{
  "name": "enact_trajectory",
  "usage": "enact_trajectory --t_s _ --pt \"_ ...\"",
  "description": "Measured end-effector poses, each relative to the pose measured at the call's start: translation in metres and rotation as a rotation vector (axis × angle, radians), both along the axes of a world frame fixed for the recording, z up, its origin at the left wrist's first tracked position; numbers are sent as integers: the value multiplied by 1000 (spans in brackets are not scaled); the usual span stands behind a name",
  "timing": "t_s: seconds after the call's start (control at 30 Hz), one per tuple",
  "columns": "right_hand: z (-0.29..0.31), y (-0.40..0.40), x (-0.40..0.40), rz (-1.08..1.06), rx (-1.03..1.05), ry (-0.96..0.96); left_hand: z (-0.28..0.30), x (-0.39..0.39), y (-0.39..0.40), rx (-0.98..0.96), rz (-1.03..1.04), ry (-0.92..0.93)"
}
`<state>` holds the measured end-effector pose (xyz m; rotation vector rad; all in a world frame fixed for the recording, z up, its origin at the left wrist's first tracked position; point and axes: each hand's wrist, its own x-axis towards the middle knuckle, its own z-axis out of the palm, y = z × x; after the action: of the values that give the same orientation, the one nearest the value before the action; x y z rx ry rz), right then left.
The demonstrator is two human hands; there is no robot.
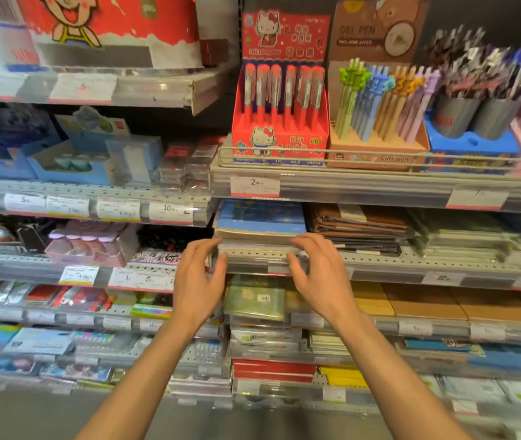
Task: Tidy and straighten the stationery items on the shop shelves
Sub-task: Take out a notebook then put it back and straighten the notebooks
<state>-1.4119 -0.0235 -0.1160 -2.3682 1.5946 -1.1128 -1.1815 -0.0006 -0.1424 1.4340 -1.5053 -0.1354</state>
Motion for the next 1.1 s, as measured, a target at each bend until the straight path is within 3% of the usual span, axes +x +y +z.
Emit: enact_trajectory --t_s 0.13,0.27,0.53,0.67,0.93,1.1 --pt "-27 21 -13 -53 128 -169 -29 -6 24 162 68 184" --pt "-68 31 -11 -118 317 -281 -56 -16 33 326 68 207" --pt "-137 -12 8 -265 578 -261 -115 -36 -24 478 -103 72" --pt "-162 -43 21 -284 679 -253 -137 -33 -55 592 -63 -12" --pt "-175 -65 38 -382 744 -466 -144 -26 -62 569 -61 -4" --pt "-169 -61 25 -403 787 -459 -137 -31 -52 496 -70 171"
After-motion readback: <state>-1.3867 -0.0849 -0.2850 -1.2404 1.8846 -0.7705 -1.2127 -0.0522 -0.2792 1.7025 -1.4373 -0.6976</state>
